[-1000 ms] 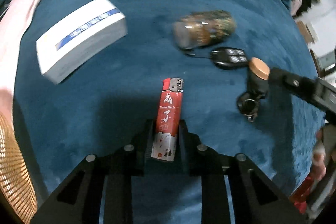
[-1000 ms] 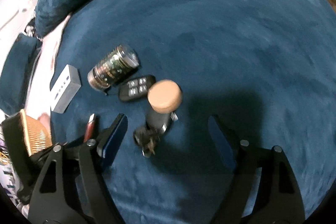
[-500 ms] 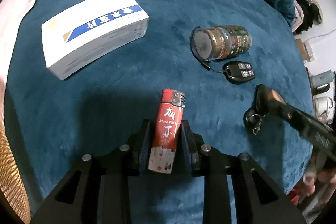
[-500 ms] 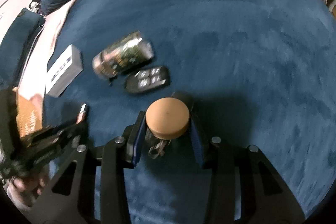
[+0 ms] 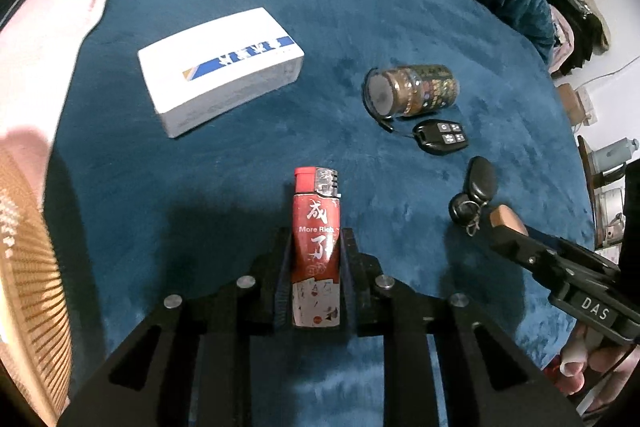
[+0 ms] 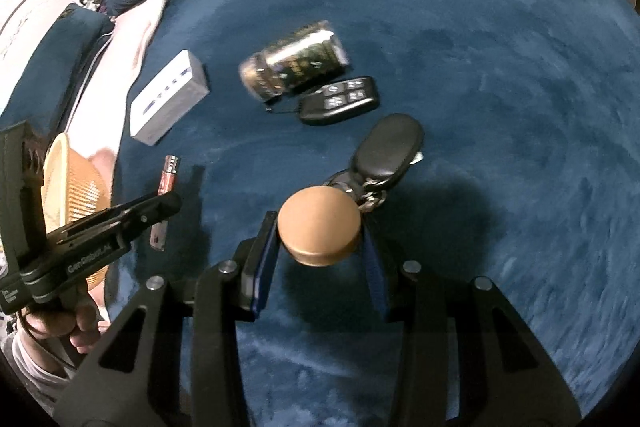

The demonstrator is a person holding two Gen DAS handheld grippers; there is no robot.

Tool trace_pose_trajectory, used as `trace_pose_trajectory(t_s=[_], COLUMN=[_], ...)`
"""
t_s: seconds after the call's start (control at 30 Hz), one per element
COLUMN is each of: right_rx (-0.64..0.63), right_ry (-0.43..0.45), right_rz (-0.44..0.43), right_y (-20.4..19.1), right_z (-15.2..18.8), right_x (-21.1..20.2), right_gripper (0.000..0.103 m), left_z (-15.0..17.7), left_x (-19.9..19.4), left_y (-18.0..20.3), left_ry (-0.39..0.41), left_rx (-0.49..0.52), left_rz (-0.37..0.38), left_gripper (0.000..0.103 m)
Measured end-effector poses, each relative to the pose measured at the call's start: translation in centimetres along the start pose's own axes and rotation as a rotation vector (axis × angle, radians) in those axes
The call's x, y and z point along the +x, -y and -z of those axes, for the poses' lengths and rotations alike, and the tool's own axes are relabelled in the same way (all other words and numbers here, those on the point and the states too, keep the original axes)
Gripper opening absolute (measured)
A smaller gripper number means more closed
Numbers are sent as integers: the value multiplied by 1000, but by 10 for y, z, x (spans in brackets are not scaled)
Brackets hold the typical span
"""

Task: Organize rigid objects
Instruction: 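Carry the red lighter and wooden-capped keychain over the orange basket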

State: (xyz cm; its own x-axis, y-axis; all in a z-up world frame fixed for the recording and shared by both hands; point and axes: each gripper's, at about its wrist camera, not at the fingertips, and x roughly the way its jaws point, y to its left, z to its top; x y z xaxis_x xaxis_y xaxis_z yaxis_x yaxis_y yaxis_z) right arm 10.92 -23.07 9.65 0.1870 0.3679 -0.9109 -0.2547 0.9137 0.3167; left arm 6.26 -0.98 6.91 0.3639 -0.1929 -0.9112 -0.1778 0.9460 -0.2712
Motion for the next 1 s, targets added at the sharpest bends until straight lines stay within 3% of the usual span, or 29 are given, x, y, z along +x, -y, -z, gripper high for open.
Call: trace_pose_trajectory(t_s=[0.63,1.0], right_rx=[-95,-180], right_ry=[65,91], right_rz=[-49,-62], right_y=[-68,-119], right_z=[10,8], right_x=[-24,-30], right_gripper=[41,41], left_z=[24,37], left_x=[-101,-141], left_y=[-43,-83], left_ry=[150,225], left_rx=[-74,-146], left_rz=[-106,-129], left_gripper=[23,23])
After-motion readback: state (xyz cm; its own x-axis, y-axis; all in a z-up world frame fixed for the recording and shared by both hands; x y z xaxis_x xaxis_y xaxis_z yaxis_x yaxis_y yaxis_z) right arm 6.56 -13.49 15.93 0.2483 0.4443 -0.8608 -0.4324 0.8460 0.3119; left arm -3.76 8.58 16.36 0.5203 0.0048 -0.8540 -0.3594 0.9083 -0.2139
